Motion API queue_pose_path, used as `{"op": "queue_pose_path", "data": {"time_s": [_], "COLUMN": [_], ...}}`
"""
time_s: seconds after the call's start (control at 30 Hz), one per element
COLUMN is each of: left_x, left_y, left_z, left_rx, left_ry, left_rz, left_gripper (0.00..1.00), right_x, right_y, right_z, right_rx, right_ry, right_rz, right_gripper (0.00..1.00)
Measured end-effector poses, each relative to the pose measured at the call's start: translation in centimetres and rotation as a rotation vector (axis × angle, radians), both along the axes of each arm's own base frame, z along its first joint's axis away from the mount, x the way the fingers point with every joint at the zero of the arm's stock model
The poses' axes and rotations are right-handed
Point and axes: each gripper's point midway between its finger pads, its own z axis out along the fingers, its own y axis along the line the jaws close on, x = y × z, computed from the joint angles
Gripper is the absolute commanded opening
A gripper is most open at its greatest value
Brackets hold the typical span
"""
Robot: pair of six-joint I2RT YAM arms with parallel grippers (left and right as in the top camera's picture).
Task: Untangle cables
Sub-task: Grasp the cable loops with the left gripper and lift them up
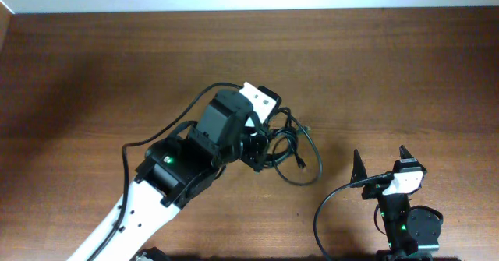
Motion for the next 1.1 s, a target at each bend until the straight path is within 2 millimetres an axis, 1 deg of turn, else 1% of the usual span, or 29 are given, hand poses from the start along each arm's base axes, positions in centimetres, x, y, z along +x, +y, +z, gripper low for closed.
{"op": "queue_pose_path", "data": {"time_s": [0.13, 0.2, 0.3, 0.4, 0.5, 0.57, 0.6, 0.63, 0.67, 0.73, 0.93, 1.0, 1.1], "left_x": [-0.4, -0.3, 0.0, 0.0, -0.1, -0.5, -0.6, -0.7, -0.9, -1.2, -2.1, -2.7, -4.3], "left_y": [-0.4, -0.6, -1.0, -1.0, -1.2, -1.7, -2.0, -2.3, -2.5, -3.1, -4.3, -4.8, -5.7], "left_z": [0.7, 1.0, 1.6, 1.7, 1.7, 1.9, 2.1, 2.3, 2.5, 2.9, 3.8, 4.2, 4.7], "left_rx": [-0.029, -0.042, -0.059, -0.042, -0.024, -0.019, -0.020, -0.023, -0.025, -0.029, -0.028, -0.044, -0.091], "left_ry": [-0.009, -0.019, -0.045, -0.069, -0.094, -0.119, -0.133, -0.148, -0.163, -0.199, -0.297, -0.321, -0.346], "left_rz": [-0.025, -0.030, -0.040, -0.068, -0.115, -0.176, -0.203, -0.233, -0.262, -0.324, -0.480, -0.541, -0.664], "left_gripper": [0.00, 0.00, 0.00, 0.00, 0.00, 0.00, 0.00, 0.00, 0.00, 0.00, 0.00, 0.00, 0.00], "right_x": [0.0, 0.0, -0.2, -0.9, -2.1, -3.3, -3.5, -4.4, -4.8, -5.4, -6.5, -6.7, -7.0], "right_y": [0.2, 0.2, 0.6, 1.1, 1.3, 1.4, 1.5, 1.5, 1.5, 1.6, 2.0, 2.3, 3.0], "right_z": [1.1, 1.1, 0.9, 1.7, 4.0, 6.7, 7.3, 8.9, 8.9, 9.7, 13.0, 14.4, 16.1], "right_rx": [0.002, 0.008, 0.026, 0.032, 0.032, 0.033, 0.032, 0.031, 0.033, 0.034, -0.004, -0.023, -0.031], "right_ry": [-0.044, -0.044, -0.017, 0.038, 0.052, 0.039, 0.034, 0.043, 0.076, 0.137, 0.288, 0.314, 0.318], "right_rz": [0.009, 0.013, 0.034, 0.064, 0.077, 0.085, 0.086, 0.090, 0.092, 0.096, 0.126, 0.151, 0.198], "right_gripper": [0.99, 0.99, 0.99, 0.99, 0.99, 0.99, 0.99, 0.99, 0.99, 0.99, 0.99, 0.99, 0.99]}}
